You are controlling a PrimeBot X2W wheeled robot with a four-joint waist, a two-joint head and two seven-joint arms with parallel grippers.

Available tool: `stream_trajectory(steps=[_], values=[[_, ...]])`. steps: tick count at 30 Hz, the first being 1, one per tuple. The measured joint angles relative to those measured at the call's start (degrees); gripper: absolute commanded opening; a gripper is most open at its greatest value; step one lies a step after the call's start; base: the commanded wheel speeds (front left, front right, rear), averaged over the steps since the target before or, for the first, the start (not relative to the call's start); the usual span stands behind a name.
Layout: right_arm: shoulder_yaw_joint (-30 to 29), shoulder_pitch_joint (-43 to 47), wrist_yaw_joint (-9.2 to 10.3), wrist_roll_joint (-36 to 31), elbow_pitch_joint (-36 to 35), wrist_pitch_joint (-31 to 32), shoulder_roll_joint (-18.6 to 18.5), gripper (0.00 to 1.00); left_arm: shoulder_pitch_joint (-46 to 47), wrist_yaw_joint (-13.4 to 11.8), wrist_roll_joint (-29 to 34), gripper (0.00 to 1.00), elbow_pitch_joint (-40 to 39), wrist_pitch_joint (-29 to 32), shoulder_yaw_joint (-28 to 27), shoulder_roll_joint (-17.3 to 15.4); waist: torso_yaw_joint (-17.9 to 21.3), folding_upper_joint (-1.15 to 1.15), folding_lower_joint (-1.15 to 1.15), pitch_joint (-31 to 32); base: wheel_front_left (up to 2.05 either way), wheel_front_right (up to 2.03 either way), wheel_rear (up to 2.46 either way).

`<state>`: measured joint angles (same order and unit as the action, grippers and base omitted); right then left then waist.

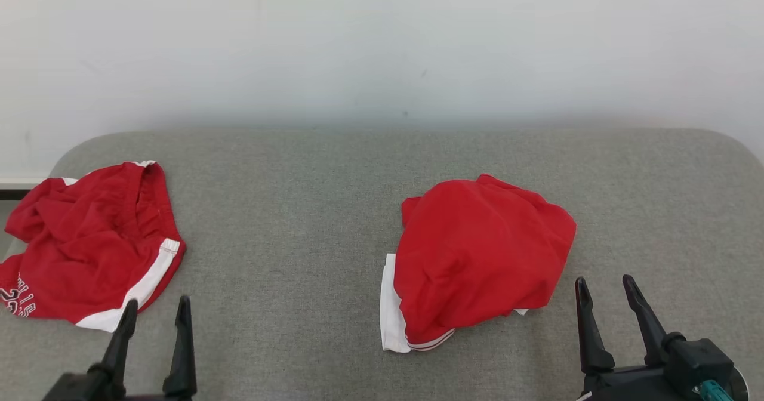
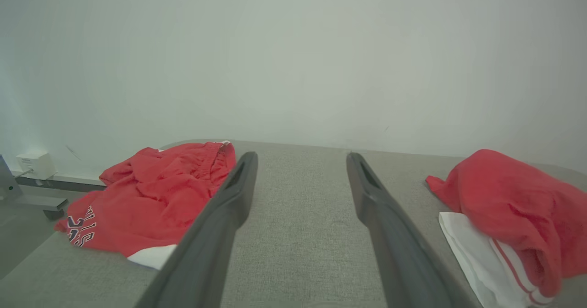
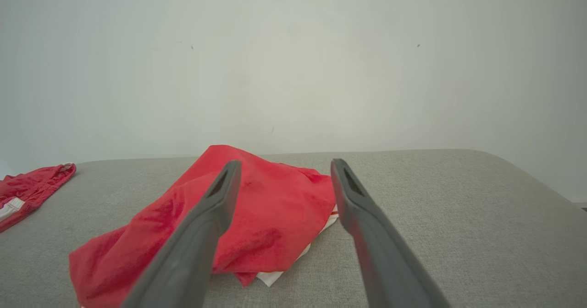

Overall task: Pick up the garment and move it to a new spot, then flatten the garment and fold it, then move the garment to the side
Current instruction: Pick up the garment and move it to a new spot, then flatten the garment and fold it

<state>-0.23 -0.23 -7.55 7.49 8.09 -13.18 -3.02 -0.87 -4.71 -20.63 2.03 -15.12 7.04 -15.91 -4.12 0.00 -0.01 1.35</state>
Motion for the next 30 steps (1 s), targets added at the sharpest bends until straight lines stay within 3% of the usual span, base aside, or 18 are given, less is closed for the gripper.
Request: stream_trajectory(steps=[7,15,30], values=[[-0.59,2.07,0.0,0.26,-1.27,0.6,-0.26,1.0,-4.14,1.22,1.02,1.0,-1.52,0.0,-1.75,1.56,-0.29,0.0,0.0,0.34,0.0,0.0,0.0],[-0.54,2.6,0.0,0.45,-1.8,1.41,-0.25,1.0,-4.27,5.23,1.45,1.0,-1.21,0.0,-1.58,1.99,0.17,0.0,0.01,0.51,0.0,0.0,0.0],[-0.98,3.1,0.0,0.48,-1.35,1.53,-0.45,1.0,-4.17,6.44,2.83,1.0,-0.4,0.0,-3.12,3.09,0.85,0.0,0.01,0.42,0.0,0.0,0.0]])
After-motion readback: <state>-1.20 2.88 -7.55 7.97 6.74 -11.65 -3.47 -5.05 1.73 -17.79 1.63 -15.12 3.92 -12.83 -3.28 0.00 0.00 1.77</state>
